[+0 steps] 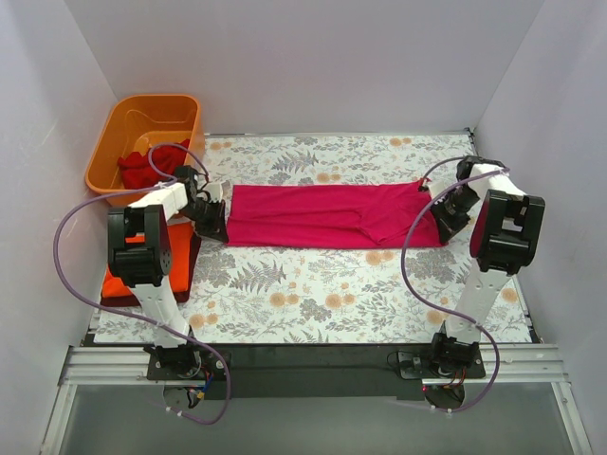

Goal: Fold and stack the t-shirts
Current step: Fold the tshirt

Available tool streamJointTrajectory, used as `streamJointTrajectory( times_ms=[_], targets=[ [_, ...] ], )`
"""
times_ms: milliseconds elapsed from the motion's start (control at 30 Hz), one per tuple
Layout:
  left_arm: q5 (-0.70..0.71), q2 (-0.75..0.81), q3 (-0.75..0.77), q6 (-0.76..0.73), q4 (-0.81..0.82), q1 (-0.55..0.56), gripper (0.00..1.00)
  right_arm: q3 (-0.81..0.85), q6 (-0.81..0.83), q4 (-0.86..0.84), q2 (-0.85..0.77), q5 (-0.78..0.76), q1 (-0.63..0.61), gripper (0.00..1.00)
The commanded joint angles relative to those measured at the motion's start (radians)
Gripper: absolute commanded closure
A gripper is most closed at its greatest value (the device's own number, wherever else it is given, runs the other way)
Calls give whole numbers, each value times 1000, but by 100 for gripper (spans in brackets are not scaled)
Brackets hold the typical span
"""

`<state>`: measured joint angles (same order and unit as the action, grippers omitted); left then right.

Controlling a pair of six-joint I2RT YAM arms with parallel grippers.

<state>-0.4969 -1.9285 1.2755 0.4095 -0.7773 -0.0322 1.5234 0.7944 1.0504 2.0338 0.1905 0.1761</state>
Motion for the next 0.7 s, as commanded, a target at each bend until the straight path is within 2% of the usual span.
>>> streamJointTrajectory(
  times_ms=[0, 167, 333, 367, 400, 467, 500, 567, 600, 667],
  targets=[
    [43, 118, -27, -50, -57, -2, 100, -54, 51, 28, -95, -74, 19, 99],
    [14, 155, -87, -32, -56, -2, 100, -175, 65, 28, -162, -72, 19, 99],
    [-18, 158, -113, -20, -54, 2, 98, -207, 52, 26, -185, -62, 19, 98],
    [-23, 166, -104, -18, -56, 3, 88, -198, 49, 36, -191, -53, 19, 89],
    [-31, 174, -94, -21, -65, 2, 76, -184, 48, 43, -198, -42, 20, 70],
    [-80, 221, -59, -32, -71, 2, 70, -122, 37, 78, -217, 5, 20, 58],
    [-100, 244, -47, -43, -56, 3, 64, -68, 31, 92, -221, 23, 20, 55],
    [-143, 317, -38, -47, 10, 14, 59, -29, 13, 128, -237, 76, 20, 54],
    [-158, 335, -33, -47, 32, 18, 59, -17, 5, 131, -247, 95, 20, 54],
    [-160, 364, -34, -43, 115, 96, 58, -6, -18, 131, -273, 150, 20, 54]
  ],
)
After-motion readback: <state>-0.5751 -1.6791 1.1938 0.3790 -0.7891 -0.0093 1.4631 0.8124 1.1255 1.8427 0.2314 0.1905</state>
